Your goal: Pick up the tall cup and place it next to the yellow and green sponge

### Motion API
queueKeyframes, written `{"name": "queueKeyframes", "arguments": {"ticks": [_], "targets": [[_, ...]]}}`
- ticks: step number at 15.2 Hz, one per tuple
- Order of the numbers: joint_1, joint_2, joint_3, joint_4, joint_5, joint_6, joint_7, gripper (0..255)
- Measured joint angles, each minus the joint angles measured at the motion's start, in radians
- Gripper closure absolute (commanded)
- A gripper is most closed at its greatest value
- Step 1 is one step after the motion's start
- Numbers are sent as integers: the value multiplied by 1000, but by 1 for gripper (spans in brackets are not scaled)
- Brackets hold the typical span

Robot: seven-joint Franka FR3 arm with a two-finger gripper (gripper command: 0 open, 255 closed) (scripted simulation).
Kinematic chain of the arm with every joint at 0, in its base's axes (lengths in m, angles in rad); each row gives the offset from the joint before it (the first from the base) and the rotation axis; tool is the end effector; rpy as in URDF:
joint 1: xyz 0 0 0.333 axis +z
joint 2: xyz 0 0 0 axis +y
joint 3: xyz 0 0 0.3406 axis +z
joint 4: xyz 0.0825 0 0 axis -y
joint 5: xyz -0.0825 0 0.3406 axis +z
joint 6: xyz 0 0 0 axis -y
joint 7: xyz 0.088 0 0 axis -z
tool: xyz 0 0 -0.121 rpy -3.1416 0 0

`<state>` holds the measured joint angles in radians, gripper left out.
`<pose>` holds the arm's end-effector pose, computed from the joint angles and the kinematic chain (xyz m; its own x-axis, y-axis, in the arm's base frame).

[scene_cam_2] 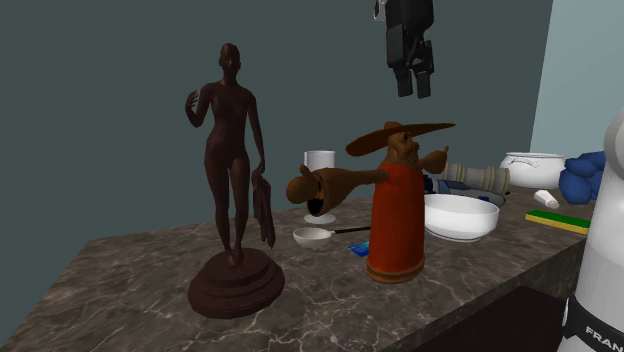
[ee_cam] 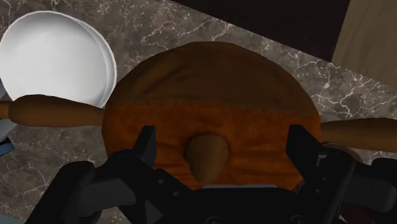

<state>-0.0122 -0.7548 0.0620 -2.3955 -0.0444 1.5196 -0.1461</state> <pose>0.2450 0.0124 0.5653 0.9765 0.1700 -0.1328 0.1801 -0.9813 0.0680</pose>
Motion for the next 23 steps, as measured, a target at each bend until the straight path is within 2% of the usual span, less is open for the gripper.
{"name": "queueKeyframes", "arguments": {"ticks": [4, 13, 23], "targets": [[-5, 67, -3, 12, 1, 60, 5, 0], [-21, 387, -4, 160, 9, 260, 34, 0], [-37, 777, -17, 462, 13, 378, 46, 0]]}}
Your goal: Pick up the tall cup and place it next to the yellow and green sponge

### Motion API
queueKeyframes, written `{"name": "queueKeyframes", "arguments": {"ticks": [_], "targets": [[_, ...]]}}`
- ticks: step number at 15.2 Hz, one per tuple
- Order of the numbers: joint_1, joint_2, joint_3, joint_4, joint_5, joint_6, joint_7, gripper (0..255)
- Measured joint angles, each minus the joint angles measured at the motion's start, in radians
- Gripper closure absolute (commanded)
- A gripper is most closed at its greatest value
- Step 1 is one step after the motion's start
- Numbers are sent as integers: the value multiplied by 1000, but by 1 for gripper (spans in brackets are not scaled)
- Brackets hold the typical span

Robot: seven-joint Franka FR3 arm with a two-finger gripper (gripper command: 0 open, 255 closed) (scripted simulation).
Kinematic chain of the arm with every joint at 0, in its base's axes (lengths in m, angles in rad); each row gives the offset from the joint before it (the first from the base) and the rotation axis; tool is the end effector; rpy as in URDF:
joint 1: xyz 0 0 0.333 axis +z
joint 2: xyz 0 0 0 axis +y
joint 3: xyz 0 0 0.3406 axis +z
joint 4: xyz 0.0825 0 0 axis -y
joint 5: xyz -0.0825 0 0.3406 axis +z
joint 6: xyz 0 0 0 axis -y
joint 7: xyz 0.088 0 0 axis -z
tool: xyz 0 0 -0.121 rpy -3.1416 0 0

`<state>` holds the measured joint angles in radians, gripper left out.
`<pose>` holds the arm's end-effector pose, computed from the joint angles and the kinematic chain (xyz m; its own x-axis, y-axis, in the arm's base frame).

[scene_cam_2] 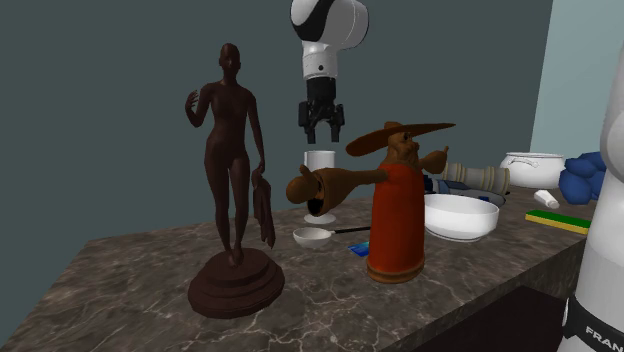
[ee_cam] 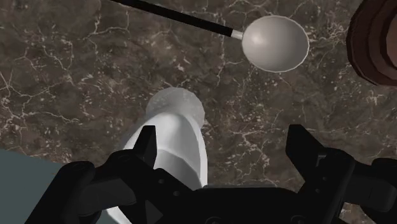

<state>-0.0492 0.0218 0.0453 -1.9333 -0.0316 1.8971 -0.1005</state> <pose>0.5174 -0.0049 0.4947 0.9925 0.1065 -0.0606 0.1081 -0.9939 0.0223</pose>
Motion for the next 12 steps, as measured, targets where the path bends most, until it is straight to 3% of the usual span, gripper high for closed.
{"name": "queueKeyframes", "arguments": {"ticks": [6, 12], "targets": [[-5, 207, -6, 207, 7, 16, 4, 0], [-6, 241, -7, 178, 6, 81, 4, 0]]}}
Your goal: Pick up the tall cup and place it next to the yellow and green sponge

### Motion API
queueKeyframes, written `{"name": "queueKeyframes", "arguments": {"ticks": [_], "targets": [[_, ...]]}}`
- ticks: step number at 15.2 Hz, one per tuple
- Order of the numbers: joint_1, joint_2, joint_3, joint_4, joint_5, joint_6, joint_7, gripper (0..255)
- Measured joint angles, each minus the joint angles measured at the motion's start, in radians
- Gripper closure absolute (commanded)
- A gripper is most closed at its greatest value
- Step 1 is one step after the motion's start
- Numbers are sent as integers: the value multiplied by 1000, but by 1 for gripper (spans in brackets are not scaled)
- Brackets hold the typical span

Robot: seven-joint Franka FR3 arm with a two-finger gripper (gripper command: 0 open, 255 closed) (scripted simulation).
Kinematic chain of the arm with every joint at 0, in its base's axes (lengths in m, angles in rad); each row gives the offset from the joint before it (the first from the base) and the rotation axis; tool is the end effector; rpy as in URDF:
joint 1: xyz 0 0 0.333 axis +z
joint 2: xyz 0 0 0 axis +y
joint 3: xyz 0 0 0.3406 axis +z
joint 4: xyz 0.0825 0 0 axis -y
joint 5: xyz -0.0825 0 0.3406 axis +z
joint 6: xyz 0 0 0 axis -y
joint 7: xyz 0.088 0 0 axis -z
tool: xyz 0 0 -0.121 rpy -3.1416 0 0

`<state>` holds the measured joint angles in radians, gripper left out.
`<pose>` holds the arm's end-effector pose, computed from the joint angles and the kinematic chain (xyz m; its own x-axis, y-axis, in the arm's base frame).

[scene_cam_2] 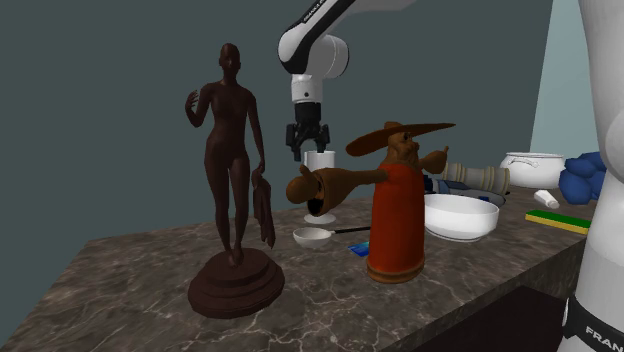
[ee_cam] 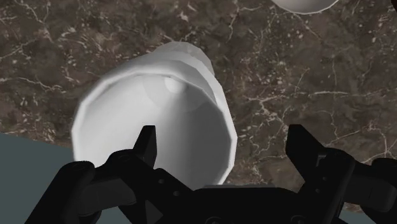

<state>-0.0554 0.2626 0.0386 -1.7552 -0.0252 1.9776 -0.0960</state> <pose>0.5938 -0.0138 0.4433 0.9953 0.0881 -0.0410 0.0886 -0.9960 0.0088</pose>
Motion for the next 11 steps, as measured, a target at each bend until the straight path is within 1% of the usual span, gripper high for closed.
{"name": "queueKeyframes", "arguments": {"ticks": [3, 7, 8, 11], "targets": [[0, 5, 0, -14, 0, 19, 0, 0], [0, 6, 0, -16, 0, 22, 1, 0], [0, 6, 0, -16, 0, 22, 1, 255], [0, 6, 0, -16, 0, 22, 1, 255]]}}
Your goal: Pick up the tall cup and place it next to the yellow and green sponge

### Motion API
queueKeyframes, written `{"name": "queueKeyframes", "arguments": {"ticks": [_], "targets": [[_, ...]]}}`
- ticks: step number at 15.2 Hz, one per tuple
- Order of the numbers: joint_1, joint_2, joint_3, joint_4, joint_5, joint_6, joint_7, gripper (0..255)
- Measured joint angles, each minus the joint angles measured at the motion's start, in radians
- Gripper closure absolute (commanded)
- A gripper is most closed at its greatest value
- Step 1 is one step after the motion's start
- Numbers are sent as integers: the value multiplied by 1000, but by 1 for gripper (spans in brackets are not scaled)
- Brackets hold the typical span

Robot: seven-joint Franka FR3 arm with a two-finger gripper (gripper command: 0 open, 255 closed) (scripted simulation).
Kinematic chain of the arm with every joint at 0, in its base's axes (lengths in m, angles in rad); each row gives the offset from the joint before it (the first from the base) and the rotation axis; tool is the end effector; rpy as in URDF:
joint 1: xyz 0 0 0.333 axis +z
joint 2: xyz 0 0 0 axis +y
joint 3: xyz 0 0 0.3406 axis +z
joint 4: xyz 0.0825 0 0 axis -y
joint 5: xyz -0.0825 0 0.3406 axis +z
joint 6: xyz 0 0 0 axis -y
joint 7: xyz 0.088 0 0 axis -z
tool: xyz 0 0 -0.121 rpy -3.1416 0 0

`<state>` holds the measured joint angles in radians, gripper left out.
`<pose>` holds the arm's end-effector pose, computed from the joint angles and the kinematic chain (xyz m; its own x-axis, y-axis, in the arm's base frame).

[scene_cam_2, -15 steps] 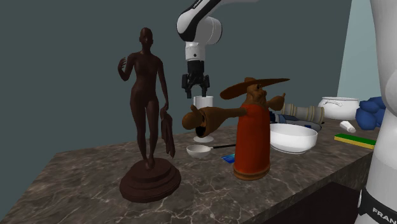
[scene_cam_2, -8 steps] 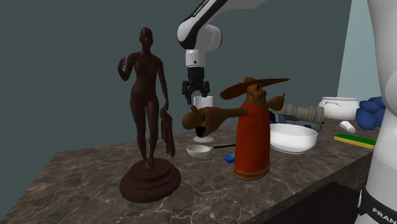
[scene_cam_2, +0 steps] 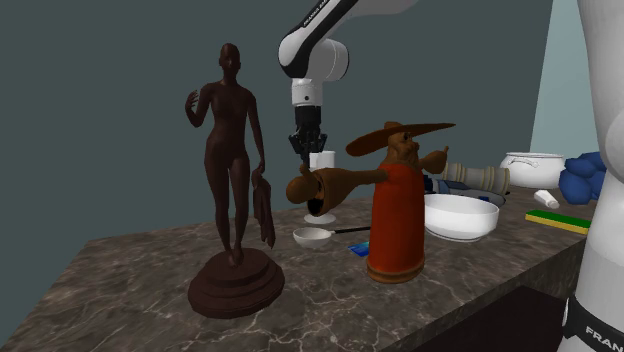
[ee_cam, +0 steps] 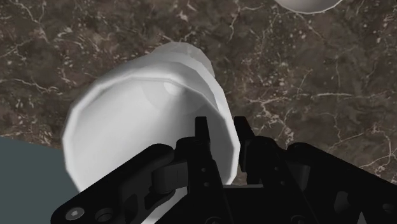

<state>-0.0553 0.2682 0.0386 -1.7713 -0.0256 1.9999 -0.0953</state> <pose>0.5939 -0.0137 0.4350 0.9953 0.0882 -0.0404 0.0886 -0.9960 0.0088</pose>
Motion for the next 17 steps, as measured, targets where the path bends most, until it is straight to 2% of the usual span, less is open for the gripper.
{"name": "queueKeyframes", "arguments": {"ticks": [8, 17], "targets": [[0, -2, 0, 3, 0, -6, 0, 255], [0, -32, 1, 75, 2, -107, -2, 255]]}}
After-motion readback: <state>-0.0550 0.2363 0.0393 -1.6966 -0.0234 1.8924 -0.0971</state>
